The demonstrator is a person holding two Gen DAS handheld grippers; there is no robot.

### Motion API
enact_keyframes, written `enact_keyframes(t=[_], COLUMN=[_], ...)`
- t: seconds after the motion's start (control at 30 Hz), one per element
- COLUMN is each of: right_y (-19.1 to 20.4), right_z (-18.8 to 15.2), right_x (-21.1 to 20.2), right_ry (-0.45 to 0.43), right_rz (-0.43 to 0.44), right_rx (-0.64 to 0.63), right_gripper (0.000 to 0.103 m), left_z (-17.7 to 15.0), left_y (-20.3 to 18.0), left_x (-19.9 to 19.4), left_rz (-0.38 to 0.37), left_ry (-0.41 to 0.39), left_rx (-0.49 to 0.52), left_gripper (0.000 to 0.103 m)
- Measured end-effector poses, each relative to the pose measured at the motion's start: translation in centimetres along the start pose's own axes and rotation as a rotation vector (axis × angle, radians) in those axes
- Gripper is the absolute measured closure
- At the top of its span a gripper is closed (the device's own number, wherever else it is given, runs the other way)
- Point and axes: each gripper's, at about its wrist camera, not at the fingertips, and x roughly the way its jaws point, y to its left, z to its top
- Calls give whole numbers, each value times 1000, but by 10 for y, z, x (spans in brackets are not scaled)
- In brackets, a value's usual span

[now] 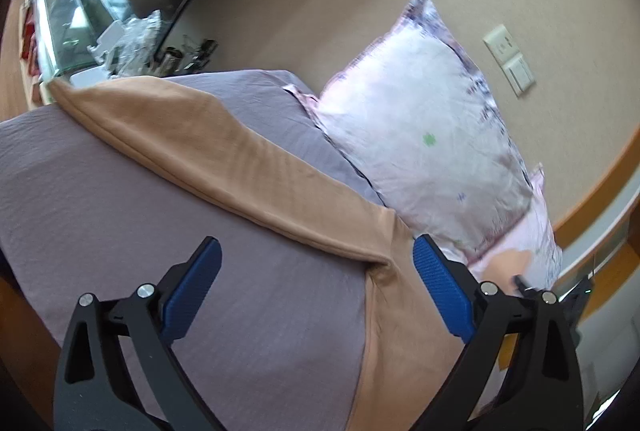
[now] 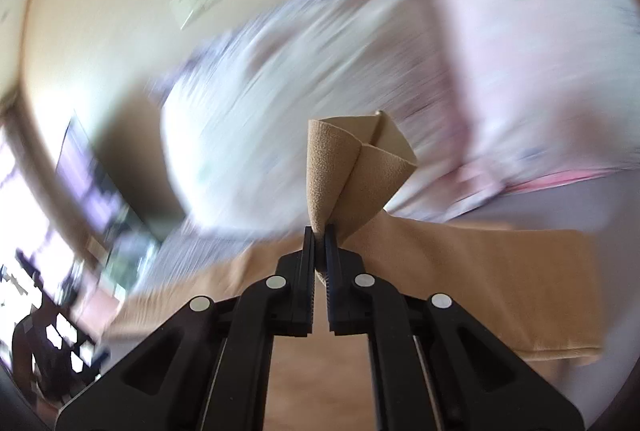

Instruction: Fold small clothes

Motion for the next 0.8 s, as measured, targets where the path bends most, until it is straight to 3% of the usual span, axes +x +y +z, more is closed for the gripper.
enact_keyframes(t=[0.1, 0.13, 0.2, 0.23, 0.3, 0.4, 0.43, 0.7, 0.77, 0.8], right_y=[45, 49, 43, 37, 25, 8, 4, -11, -12, -14], right_z=[-41, -48, -49, -44, -36, -33, -35, -61, -65, -67], right_x=[68, 74, 67, 61, 42, 21, 16, -5, -5, -7], right_ry=[264, 296, 271, 246, 175, 126, 117, 105, 112, 115], right_rz=[85, 107, 119, 118, 109, 101, 101, 171, 186, 194], right_rx=[-70, -64, -30, -15, 16, 49, 62, 150, 157, 160], right_gripper=[97, 94, 73, 49, 32, 32, 31, 27, 26, 26], left_z=[14, 19, 26, 30, 38, 44, 45, 69, 74, 76], left_y=[15, 22, 32, 38, 52, 67, 74, 91, 92, 92], left_x=[-4, -3, -1, 0, 4, 10, 11, 23, 26, 28], left_rz=[17, 26, 36, 50, 75, 105, 126, 187, 209, 238], left_ry=[-11, -9, -3, 1, 8, 25, 28, 54, 60, 66], left_rx=[-49, -72, -110, -134, -177, -247, -283, -415, -426, -426], left_gripper=[7, 7, 7, 8, 10, 14, 20, 21, 29, 48])
